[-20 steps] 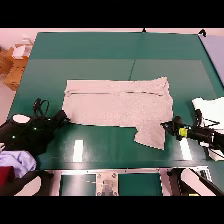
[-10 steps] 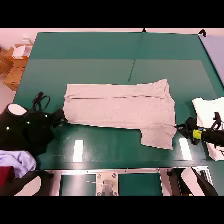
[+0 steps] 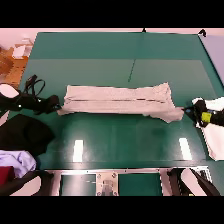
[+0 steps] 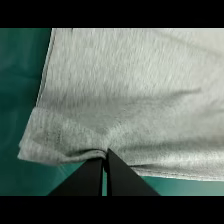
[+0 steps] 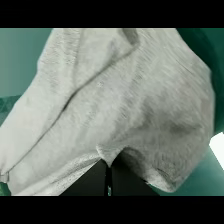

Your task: Fold the shirts.

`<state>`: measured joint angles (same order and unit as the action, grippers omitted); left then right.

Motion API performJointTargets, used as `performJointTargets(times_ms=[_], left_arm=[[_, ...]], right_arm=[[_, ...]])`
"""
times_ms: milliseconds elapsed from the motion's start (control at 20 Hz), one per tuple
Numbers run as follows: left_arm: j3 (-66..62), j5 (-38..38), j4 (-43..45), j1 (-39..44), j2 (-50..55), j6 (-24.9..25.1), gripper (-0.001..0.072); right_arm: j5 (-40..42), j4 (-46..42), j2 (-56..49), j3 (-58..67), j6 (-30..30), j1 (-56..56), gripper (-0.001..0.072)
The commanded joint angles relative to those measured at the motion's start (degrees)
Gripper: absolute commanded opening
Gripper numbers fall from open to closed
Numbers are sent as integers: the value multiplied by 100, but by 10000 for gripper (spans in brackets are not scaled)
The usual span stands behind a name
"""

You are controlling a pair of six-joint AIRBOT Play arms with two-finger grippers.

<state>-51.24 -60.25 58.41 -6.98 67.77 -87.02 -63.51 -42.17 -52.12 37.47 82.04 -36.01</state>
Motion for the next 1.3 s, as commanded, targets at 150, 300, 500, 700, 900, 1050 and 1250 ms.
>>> performJointTargets(times_ms=[150,300,500,700,900,1050,1250], left_arm=[[-1165,570,-813,181,1414,269,21],[-1729,846,-872,481,2251,310,21],[-2173,1283,-970,538,2922,304,22],[-2332,1493,-1325,470,2911,306,712],[-3171,498,-1368,94,2883,308,713],[-3711,-83,-1388,-105,2883,306,712],[-3917,-348,-1532,-61,2885,308,712]], right_arm=[[1130,577,-1993,1615,24,1263,13],[1165,575,-3056,2509,26,1537,13],[1165,575,-4155,3309,26,1622,13],[1056,568,-4483,3665,-254,1453,259],[-37,-262,-4485,4306,-649,791,546],[-494,-763,-4614,4334,-1086,503,598],[-1220,-398,-5318,4356,-1797,514,609]])
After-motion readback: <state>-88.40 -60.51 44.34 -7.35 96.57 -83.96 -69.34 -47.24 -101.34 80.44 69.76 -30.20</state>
